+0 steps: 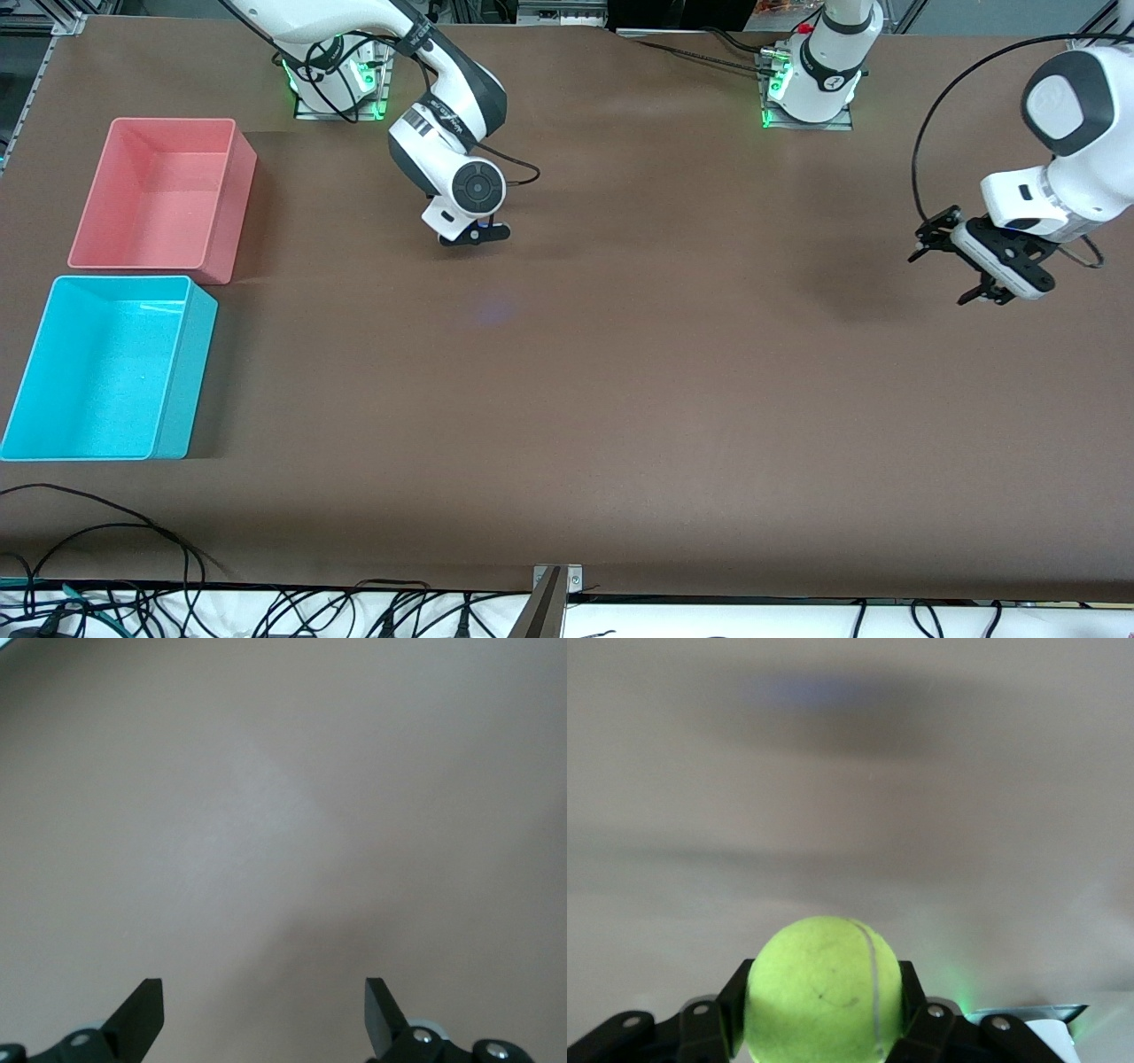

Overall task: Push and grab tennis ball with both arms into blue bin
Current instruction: 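Carry the ball with the right gripper while the left gripper returns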

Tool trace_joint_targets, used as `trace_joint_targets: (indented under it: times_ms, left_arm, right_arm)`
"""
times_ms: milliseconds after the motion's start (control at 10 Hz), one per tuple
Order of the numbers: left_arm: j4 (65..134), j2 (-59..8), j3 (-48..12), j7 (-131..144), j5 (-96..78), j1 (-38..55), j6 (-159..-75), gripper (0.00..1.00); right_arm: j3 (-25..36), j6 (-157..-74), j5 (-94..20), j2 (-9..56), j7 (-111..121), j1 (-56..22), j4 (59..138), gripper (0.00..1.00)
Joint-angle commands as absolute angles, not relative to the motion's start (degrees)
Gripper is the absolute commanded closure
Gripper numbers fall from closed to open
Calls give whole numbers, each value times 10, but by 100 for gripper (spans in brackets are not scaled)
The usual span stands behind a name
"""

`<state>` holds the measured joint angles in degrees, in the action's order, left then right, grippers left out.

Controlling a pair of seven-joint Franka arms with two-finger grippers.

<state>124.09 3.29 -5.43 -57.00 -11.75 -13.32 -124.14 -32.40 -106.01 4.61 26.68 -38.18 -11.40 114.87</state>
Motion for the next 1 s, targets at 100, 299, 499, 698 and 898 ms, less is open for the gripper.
trace_joint_targets:
  times_ms: [100, 299, 499, 698, 898]
  left_arm:
    - [1121, 44, -57, -437, -43, -113, -1090, 0]
    - [1070, 44, -57, -418, -38, -110, -1022, 0]
    - [1025, 45, -71, -350, 3, -103, -964, 0]
    - [962, 45, -96, -283, 28, -101, -881, 0]
    - [924, 44, -103, -231, 32, -100, -841, 0]
  right_arm:
    - [-325, -915, 55, 269, -386, -63, 1008, 64]
    - [-324, -880, 55, 265, -369, -27, 958, 64]
    - [-323, -875, 55, 240, -335, 21, 951, 64]
    - [-307, -869, 55, 222, -305, 67, 949, 64]
    - [-250, -876, 47, 207, -279, 86, 949, 64]
